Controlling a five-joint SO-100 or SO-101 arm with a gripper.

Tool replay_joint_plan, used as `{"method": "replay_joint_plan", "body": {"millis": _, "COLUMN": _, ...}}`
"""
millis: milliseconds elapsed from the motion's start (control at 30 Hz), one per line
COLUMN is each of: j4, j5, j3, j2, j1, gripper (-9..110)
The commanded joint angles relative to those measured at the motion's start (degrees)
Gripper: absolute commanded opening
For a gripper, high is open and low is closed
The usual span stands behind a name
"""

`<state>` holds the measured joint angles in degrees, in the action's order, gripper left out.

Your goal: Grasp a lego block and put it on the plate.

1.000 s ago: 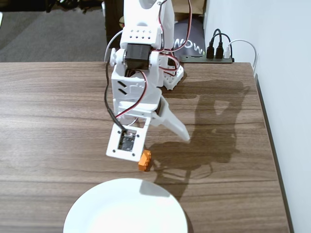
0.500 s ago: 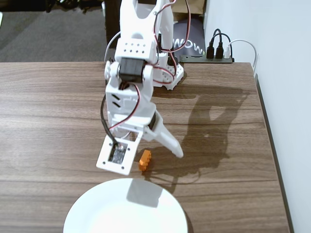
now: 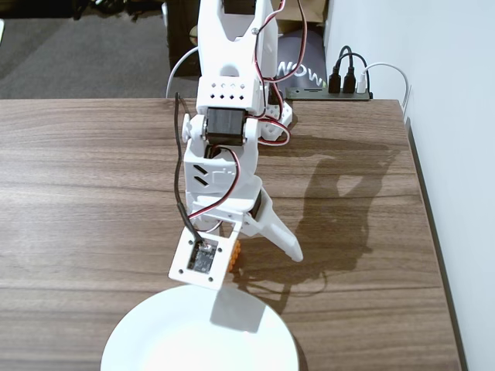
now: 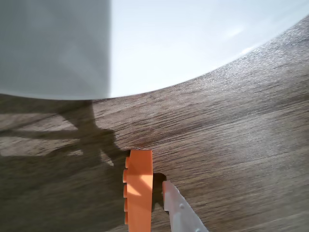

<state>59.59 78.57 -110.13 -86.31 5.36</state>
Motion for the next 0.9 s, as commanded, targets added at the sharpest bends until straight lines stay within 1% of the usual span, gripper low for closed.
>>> {"method": "replay_joint_plan", "body": {"millis": 0, "j4": -0.62, "j5": -0.35, "j3": 1.58, "j2": -0.18, "j1": -0.09, "gripper": 50}}
{"method": "replay_joint_plan", "body": {"millis": 400, "j4": -3.96, "j5": -0.53, "j3": -1.93, "j2": -0.7, "j1": 0.97, "gripper": 45}}
{"method": "replay_joint_plan", "body": {"millis": 567, "j4": -4.04, "j5": -0.88, "j3": -2.11, "j2": -1.05, "j1": 1.32, "gripper": 39}}
{"method": "replay_joint_plan", "body": {"millis": 800, "j4": -4.04, "j5": -1.58, "j3": -2.64, "j2": -1.58, "j1": 1.32, "gripper": 23}}
{"method": "replay_joint_plan", "body": {"millis": 867, "j4": -3.96, "j5": -1.67, "j3": -2.64, "j2": -1.76, "j1": 1.32, "gripper": 22}}
